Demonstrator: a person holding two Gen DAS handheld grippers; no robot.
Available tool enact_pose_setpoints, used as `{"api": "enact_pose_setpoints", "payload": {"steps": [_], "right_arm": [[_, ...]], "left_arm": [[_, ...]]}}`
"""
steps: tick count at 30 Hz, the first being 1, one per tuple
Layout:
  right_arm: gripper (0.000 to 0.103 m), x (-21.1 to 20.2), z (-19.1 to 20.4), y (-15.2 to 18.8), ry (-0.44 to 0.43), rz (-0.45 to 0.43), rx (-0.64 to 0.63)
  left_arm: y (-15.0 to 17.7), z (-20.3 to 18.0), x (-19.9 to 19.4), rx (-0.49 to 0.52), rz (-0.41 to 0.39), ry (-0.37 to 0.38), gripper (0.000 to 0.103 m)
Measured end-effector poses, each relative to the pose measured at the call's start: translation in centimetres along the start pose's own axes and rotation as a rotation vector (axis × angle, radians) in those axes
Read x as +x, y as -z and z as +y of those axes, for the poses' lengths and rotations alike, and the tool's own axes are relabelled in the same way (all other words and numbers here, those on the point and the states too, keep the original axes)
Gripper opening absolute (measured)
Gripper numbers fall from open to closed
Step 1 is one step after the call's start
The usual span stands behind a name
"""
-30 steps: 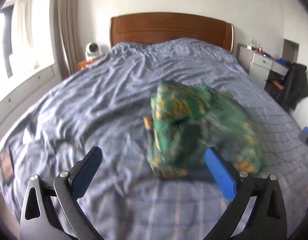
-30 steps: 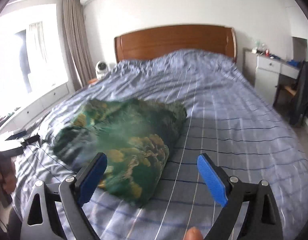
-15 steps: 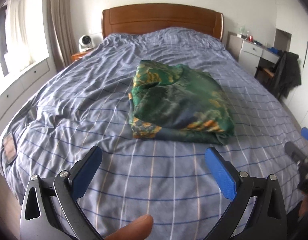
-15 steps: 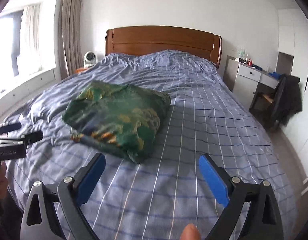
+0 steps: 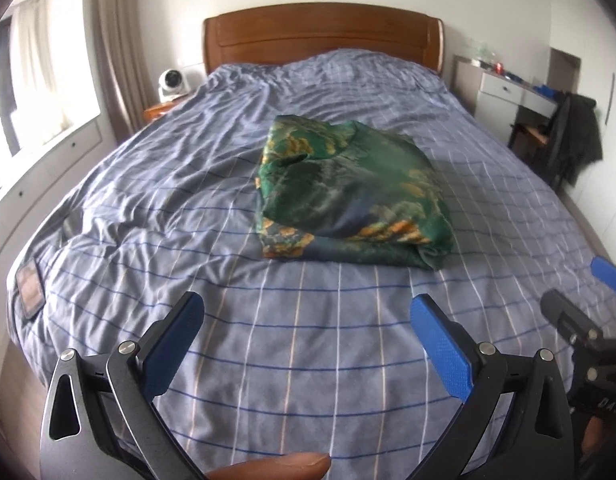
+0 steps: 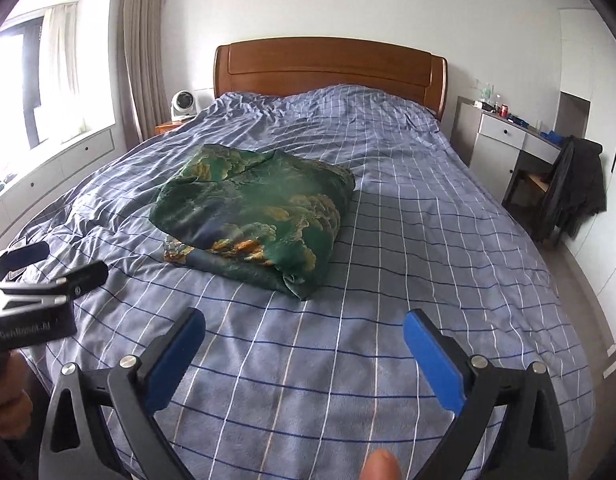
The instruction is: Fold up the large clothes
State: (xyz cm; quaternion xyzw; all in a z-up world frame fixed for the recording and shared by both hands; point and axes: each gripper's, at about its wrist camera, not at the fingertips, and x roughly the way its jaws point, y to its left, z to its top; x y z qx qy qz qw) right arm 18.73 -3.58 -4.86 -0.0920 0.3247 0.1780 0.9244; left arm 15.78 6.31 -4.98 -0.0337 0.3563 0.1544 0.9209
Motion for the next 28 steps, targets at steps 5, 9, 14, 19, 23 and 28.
{"api": "enact_pose_setpoints", "payload": {"steps": [5, 9, 14, 19, 23, 28], "right_arm": [[0.102, -0.7, 0.1, -0.3, 0.038, -0.008, 0.015], [0.102, -0.8, 0.0, -0.4, 0.048, 0.002, 0.015], [0.102, -0.7, 0.2, -0.2, 0.054, 0.012, 0.002], [0.102, -0.7, 0.5, 0.0, 0.058, 0.014, -0.014], [0.102, -0.7, 0.7, 0.2, 0.059, 0.015, -0.022], [0.102, -0.6, 0.7, 0.5, 0.060, 0.021, -0.023]], "left_arm": [[0.2, -1.0, -0.2, 0.058, -0.011, -0.041, 0.103], [0.1, -1.2, -0.5, 0.067, -0.022, -0.045, 0.103], [0.0, -1.4, -0.5, 0.076, -0.029, -0.044, 0.102], [0.2, -1.5, -0.6, 0.079, -0.035, -0.042, 0.102], [0.3, -1.6, -0.8, 0.077, -0.053, -0.039, 0.103], [0.5, -1.8, -1.1, 0.080, -0.078, -0.061, 0.102]]}}
